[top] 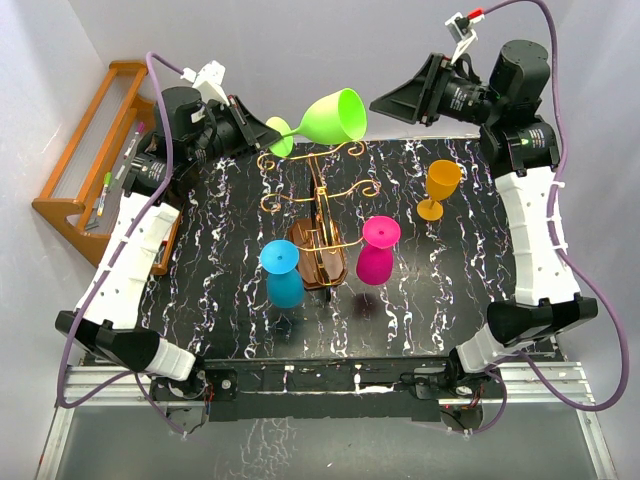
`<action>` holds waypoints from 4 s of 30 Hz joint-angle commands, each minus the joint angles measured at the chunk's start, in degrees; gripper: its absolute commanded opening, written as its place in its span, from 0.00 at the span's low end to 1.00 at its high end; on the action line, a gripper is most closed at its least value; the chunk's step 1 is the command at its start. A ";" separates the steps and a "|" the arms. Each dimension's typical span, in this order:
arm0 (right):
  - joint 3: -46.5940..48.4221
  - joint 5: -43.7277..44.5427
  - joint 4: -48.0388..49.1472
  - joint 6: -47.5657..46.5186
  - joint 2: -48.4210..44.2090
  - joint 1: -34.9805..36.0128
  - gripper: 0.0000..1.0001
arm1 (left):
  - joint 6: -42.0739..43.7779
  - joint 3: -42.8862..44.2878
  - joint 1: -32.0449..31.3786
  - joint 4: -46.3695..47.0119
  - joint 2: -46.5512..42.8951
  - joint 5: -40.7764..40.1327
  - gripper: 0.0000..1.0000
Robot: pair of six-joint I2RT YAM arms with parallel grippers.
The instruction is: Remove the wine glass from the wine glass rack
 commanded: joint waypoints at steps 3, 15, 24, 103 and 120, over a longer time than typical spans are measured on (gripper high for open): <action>5.14 7.60 -7.09 -6.52 2.52 4.62 0.51 | -0.19 2.43 -0.03 1.05 -0.89 1.48 0.00; 10.05 19.21 -12.61 -10.90 6.97 11.72 0.15 | -0.11 2.87 -0.08 0.21 -0.33 1.04 0.00; 5.98 33.66 -9.51 -9.70 3.05 9.24 0.08 | 0.94 2.47 -0.03 -2.79 -1.94 -7.64 0.57; -28.81 11.50 -26.43 -2.06 -19.15 -10.70 0.48 | -7.82 -0.32 -0.03 7.28 1.34 0.30 0.48; -41.85 7.57 -28.66 -8.34 -24.08 -6.47 0.46 | -9.22 0.01 -0.06 6.20 1.74 5.20 0.46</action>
